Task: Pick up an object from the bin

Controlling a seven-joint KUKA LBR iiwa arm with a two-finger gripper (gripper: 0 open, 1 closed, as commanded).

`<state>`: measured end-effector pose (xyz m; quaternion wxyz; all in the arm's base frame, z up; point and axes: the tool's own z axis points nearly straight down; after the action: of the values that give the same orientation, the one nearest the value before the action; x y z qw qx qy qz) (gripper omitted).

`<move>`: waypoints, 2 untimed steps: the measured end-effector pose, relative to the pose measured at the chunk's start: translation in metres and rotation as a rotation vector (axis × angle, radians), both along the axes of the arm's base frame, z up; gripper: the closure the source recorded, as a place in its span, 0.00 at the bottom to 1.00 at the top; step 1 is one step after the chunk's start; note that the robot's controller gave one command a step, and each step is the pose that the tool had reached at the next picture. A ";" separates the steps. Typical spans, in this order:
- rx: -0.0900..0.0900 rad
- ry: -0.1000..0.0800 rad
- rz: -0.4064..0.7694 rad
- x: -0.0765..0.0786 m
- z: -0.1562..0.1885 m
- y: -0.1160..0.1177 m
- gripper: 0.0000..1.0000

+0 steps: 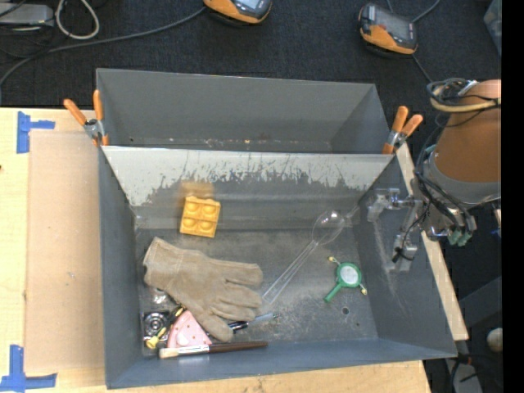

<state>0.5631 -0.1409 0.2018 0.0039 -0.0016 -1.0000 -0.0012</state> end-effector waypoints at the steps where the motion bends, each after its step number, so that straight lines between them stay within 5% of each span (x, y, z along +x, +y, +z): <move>1: -0.001 -0.007 0.005 0.002 0.004 0.001 0.00; 2: -0.001 -0.007 -0.015 -0.006 -0.128 -0.016 0.00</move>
Offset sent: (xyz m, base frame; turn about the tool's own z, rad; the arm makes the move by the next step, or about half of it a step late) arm -0.0074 -0.0172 -0.1318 0.0118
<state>0.5569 -0.1569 0.0734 0.0004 -0.0088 -1.0000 -0.0008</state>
